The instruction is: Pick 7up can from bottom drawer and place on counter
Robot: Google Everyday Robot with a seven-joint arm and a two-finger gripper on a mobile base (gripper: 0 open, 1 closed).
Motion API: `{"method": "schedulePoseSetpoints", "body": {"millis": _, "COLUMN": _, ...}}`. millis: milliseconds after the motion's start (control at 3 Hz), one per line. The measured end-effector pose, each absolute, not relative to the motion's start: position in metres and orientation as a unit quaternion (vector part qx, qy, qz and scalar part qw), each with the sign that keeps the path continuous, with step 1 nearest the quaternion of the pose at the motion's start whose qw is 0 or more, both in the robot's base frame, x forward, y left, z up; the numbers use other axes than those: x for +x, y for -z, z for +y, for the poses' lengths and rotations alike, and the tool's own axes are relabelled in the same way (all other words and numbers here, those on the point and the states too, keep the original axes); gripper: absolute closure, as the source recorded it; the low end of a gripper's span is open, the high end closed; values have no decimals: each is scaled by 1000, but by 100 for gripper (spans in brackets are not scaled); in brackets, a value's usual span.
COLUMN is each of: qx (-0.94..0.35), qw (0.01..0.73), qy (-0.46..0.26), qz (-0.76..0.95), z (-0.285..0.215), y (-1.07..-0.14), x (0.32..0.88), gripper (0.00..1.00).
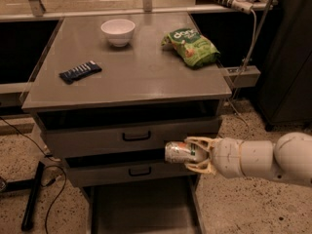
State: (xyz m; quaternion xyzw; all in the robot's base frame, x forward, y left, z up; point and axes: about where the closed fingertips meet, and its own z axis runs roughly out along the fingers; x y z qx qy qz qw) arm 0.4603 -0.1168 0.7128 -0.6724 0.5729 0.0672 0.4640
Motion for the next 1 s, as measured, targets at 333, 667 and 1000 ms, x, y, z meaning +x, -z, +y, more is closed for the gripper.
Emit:
{"method": "schedulePoseSetpoints", "body": {"millis": 333, "qx": -683, "qw": 465, "qy": -56, "qz": 560, "z": -116, "y": -785, "x": 463, "gripper": 100}}
{"method": "schedulePoseSetpoints", "body": {"millis": 667, "qx": -693, "qw": 450, "qy": -39, "qz": 562, "z": -107, "y": -855, "x": 472, "gripper": 100}}
{"method": "schedulePoseSetpoints", "body": {"millis": 1000, "qx": -690, "qw": 460, "qy": -34, "qz": 558, "z": -97, "y": -919, "x": 487, "gripper": 100}}
